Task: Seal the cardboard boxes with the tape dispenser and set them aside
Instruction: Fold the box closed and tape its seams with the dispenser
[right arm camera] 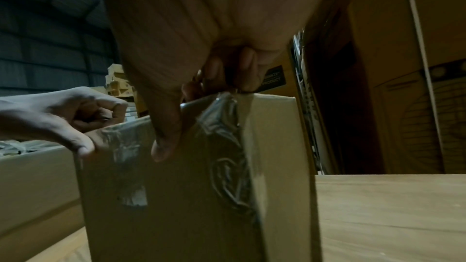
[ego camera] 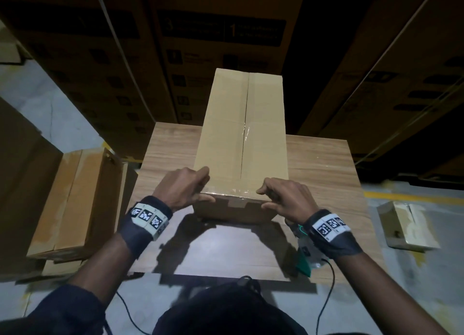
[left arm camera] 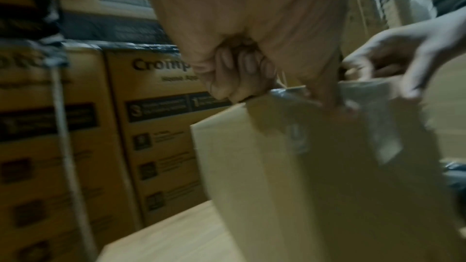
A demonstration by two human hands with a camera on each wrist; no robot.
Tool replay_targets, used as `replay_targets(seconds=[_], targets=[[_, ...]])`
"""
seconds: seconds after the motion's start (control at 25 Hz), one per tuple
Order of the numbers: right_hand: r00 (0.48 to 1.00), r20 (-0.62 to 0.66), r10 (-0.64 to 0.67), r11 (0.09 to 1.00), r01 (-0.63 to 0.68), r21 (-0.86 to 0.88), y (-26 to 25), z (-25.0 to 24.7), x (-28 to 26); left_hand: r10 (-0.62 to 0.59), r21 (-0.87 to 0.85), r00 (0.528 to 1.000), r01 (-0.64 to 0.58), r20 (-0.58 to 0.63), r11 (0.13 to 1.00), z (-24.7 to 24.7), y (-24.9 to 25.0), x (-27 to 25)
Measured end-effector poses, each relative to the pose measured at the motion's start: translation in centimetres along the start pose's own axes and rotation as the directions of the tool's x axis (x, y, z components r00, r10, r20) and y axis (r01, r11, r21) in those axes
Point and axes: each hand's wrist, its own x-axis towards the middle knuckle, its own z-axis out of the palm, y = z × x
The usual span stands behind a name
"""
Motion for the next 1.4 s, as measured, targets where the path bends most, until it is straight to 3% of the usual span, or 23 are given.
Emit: replay_targets(seconds=[0.16,0.32,0.4,0.52,0.68,0.84,0.96,1.04,1.16,1.28,1.4], targets=[[0.999,-0.040,0.027,1.000,-0.028,-0.012,1.8,-0.4,-1.1,-0.017,-0.029,1.000,0.018,0.014,0.999,-0.6,-3.3,-0.7],[0.995,0.068,0.076,0.927,-0.095,0.364,3.7,0.1,-0.7,0.004,-0.240,1.000,-0.003,0.006,0.971,0.1,-3.5,-0.5],[0.991,0.121,0.061,0.893,-0.109,0.436,3.9,-0.7,-0.6,-0.006,-0.287,1.000,0.004,-0.005,0.958,0.4,-3.6,-0.4],[0.981,0.196,0.001,0.909,-0.083,0.409,3.9,-1.6,-0.4,-0.011,-0.358,1.000,0.005,-0.015,0.934,0.8,-3.8,-0.7],[0.976,0.216,-0.026,0.925,-0.058,0.376,3.5,-2.0,0.1,-0.004,-0.303,1.000,0.004,0.003,0.953,0.4,-3.7,-0.5],[0.965,0.252,-0.072,0.976,0.016,0.217,4.7,-3.5,0.9,0.026,-0.223,0.986,0.012,0.166,0.975,-0.1,-1.5,-2.1],[0.985,0.173,-0.012,0.998,0.001,0.064,7.0,-4.9,2.4,0.161,-0.284,0.964,-0.097,0.211,0.954,1.2,2.6,-3.4],[0.994,0.055,0.092,0.996,-0.093,0.001,8.5,-5.5,4.2,0.236,-0.317,0.951,-0.165,0.201,0.934,1.7,5.8,-2.3],[0.961,-0.129,0.246,0.966,-0.254,-0.056,10.0,-5.8,7.0,0.277,-0.268,0.930,-0.210,0.243,0.940,1.9,10.5,0.7],[0.916,-0.197,0.350,0.934,-0.358,-0.007,11.1,-5.5,7.4,0.311,-0.281,0.910,-0.234,0.274,0.931,1.7,12.4,2.2],[0.892,-0.212,0.398,0.916,-0.377,0.135,10.3,-4.9,5.2,0.255,-0.336,0.956,-0.195,0.146,0.922,1.4,9.4,1.2]])
